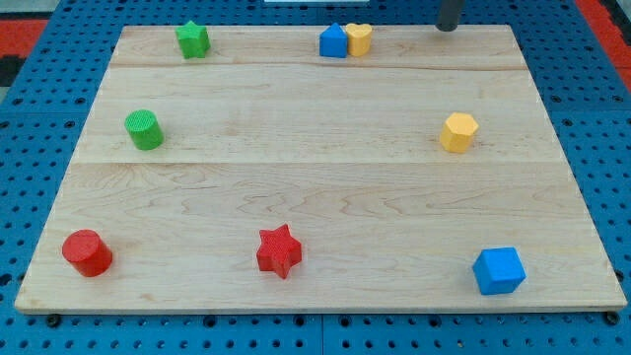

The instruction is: Push the yellow heart towards the center of the board

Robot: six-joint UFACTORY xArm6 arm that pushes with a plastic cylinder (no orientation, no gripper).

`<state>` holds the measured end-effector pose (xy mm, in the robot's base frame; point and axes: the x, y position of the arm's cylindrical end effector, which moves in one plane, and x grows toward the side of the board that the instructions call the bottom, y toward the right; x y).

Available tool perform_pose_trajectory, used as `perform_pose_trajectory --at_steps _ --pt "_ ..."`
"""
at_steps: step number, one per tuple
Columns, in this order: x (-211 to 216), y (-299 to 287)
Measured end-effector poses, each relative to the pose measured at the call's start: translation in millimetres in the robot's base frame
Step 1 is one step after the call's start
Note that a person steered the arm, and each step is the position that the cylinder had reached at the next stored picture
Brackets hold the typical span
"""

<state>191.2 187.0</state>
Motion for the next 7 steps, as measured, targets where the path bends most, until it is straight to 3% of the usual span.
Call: perform_pose_trajectory --at_steps 1,2,4,5,7 --pt "0.0 0.0" --pt "0.4 -36.3" --pt "5.7 -157.2" --pt "36.3 -114.7" --pt "59.7 -105.3"
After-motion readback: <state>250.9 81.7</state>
